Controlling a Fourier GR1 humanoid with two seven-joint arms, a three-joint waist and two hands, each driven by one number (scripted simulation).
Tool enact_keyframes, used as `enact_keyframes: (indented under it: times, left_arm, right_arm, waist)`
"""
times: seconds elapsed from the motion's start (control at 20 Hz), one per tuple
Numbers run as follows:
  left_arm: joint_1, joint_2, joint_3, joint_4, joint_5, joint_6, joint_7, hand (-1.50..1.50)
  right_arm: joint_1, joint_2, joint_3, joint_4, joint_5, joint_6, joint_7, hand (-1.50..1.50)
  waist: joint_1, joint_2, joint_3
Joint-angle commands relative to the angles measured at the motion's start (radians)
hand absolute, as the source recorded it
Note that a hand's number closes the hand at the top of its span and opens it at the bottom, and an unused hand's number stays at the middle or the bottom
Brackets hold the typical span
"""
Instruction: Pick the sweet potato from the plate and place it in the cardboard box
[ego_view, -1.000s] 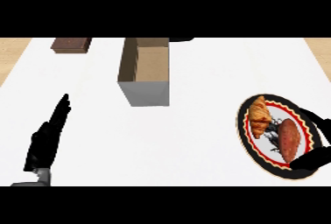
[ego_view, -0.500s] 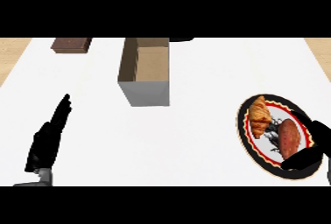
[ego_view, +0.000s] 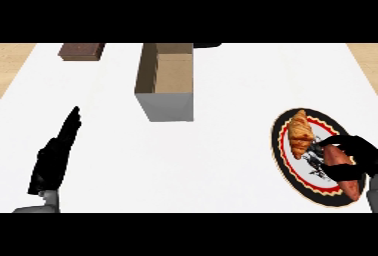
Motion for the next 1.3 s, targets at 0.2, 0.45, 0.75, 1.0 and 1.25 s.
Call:
enact_keyframes:
  times: [0.2,0.45,0.75,1.0,1.25]
  left_arm:
    - [0.051,-0.028,-0.015,-0.036,-0.013,-0.003,-0.004,0.00]
    - [0.006,-0.020,0.013,0.001,-0.023,0.011,-0.010,0.00]
    - [0.032,-0.009,0.007,-0.017,-0.010,-0.018,-0.011,0.00]
    - [0.000,0.003,0.029,-0.009,0.011,-0.034,0.003,0.00]
    - [-0.012,-0.041,-0.022,-0.002,-0.048,0.009,0.011,0.00]
  right_arm:
    - [0.007,0.016,0.038,0.008,0.191,-0.193,-0.060,1.50]
    - [0.045,0.154,0.147,-0.177,0.332,-0.288,0.164,1.50]
    - [0.020,0.378,0.400,-0.289,0.685,-0.318,0.617,1.50]
    - [-0.094,0.445,0.559,-0.352,0.861,-0.197,0.863,1.50]
    - [-0.164,0.448,0.720,-0.458,0.861,-0.221,0.969,1.50]
  waist:
    - [0.002,0.001,0.003]
    - [-0.008,-0.001,0.001]
    - [0.004,-0.007,-0.001]
    - [0.004,-0.002,0.001]
    - [0.005,-0.002,0.002]
